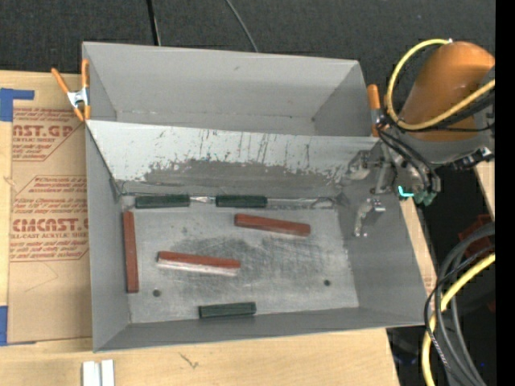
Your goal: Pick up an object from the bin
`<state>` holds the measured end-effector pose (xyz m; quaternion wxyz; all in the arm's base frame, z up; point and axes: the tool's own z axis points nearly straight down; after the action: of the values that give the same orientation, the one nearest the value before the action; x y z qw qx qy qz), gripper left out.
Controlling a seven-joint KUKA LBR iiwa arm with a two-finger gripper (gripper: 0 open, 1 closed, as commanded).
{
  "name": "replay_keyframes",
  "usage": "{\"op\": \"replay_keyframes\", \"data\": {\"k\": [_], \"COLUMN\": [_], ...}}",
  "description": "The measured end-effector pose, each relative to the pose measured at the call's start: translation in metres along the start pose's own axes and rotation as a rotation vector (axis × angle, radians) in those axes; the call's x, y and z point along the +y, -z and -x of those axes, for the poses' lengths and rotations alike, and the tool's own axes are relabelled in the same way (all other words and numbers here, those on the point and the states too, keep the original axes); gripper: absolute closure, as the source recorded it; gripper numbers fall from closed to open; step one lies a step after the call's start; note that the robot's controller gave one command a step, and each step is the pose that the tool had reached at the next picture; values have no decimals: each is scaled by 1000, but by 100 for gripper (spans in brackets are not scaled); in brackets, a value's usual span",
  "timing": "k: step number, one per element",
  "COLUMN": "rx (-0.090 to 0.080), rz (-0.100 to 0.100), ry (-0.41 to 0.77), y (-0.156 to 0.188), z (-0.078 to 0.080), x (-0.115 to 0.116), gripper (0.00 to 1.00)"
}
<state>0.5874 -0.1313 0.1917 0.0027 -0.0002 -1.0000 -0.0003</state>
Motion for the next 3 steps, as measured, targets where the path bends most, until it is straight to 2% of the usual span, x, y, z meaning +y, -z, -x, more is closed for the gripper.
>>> {"op": "replay_keyframes", "data": {"k": [1, 2, 3], "rx": [-7, -7, -7], "rz": [-1, -1, -1], "ry": [1, 21, 21], "y": [4, -101, -101], "z": [2, 6, 6], "x": [0, 43, 43], "gripper": [0, 100, 100]}}
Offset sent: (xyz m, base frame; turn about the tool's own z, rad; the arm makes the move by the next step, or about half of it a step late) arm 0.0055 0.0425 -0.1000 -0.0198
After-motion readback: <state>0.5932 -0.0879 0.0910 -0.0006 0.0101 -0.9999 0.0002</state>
